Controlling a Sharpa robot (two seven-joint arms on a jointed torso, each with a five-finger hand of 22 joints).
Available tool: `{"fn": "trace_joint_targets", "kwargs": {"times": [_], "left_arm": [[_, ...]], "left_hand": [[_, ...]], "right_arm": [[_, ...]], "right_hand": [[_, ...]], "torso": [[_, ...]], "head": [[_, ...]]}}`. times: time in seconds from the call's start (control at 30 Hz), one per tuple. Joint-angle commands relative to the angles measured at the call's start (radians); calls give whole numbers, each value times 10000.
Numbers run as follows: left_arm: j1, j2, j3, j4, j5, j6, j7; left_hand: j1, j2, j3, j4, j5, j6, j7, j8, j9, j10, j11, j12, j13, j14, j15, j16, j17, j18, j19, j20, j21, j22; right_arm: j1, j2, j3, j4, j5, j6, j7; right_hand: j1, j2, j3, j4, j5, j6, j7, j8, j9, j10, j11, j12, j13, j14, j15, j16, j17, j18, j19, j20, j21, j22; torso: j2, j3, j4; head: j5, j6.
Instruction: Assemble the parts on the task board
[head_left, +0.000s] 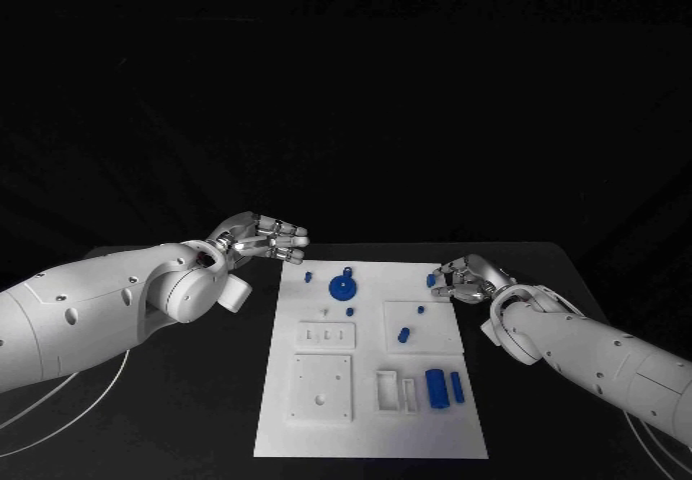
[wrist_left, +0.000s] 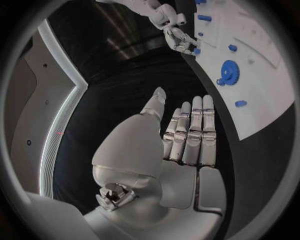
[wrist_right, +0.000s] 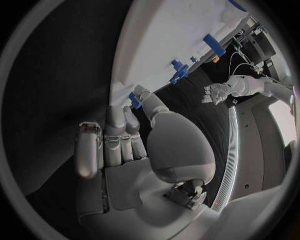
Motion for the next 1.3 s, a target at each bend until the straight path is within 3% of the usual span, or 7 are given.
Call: {"fn": "trace_joint_targets", "kwargs": {"times": [0.03, 0.17, 0.27, 0.57, 0.9, 1.3], "left_arm": [[3, 34, 7, 4, -36, 178, 48], [3, 45, 7, -5, -36, 175, 47], [2, 51, 7, -11, -36, 178, 46], [1, 66, 7, -25, -37, 176, 35], [1, 66, 7, -26, -37, 178, 13], [1, 60, 7, -21, -46, 353, -58]], "left_hand": [[-39, 120, -2, -73, 24, 6, 48, -19, -10, 30, 31, -40, -6, 1, 49, -25, 16, 109, -53, 16, 76, 11], [-39, 120, -2, -73, 24, 6, 48, -19, -10, 30, 31, -40, -6, 1, 49, -25, 16, 109, -53, 16, 76, 11], [-39, 120, -2, -73, 24, 6, 48, -19, -10, 30, 31, -40, -6, 1, 49, -25, 16, 109, -53, 16, 76, 11], [-39, 120, -2, -73, 24, 6, 48, -19, -10, 30, 31, -40, -6, 1, 49, -25, 16, 109, -53, 16, 76, 11], [-57, 149, -5, -75, 26, 6, 47, -21, -11, 35, 28, -39, -6, 2, 48, -26, 16, 108, -60, 16, 86, 10], [-54, 185, -2, -75, 33, -5, 50, -22, -12, 22, 32, -40, -6, -10, 51, -27, 15, 109, -68, 17, 95, 8]], "right_arm": [[-1, 39, 0, -32, 195, -110, 186], [5, 87, 1, -88, 250, -68, 212], [10, 118, 1, -113, 271, -55, 231], [22, 179, 2, -126, 289, 111, 298], [24, 205, 2, -49, 297, 359, 375], [25, 236, 2, -66, 296, 228, 377]], "right_hand": [[4, 133, 182, -21, -194, 126, -20, 0, -22, 100, 5, 51, 28, 62, 7, 61, 244, -208, 910, 1, 61, 2420], [-69, 193, 555, -52, -456, 355, -109, -4, -65, 125, -64, 63, 67, 54, -37, 50, 243, -215, 911, -34, 74, 2425], [-130, 155, 777, -65, -519, 296, -127, 4, -332, 163, -100, 72, 104, 63, -60, 55, 244, -223, 914, -60, 93, 2431], [-93, 118, 846, -84, -614, 311, -271, -4, -360, 219, -285, 71, 153, 64, -176, 44, 246, -233, 917, -162, 107, 2435], [-54, 115, 848, -103, -619, 288, -305, -5, -366, 196, -323, 22, 155, 43, -200, 9, 244, -235, 911, -194, 93, 2430], [-81, 233, 922, -91, -679, 432, -376, 2, -359, 198, -394, -13, 179, 39, -248, -27, 243, -237, 908, -245, 82, 2426]], "torso": [[-10, 10, 3], [-13, 8, 4], [-14, 9, -6], [-12, 8, -1], [-15, 6, -10], [-8, 5, -4]], "head": [[6, -13], [-5, -12], [-8, -3], [1, -3], [37, -49], [39, -59]]}}
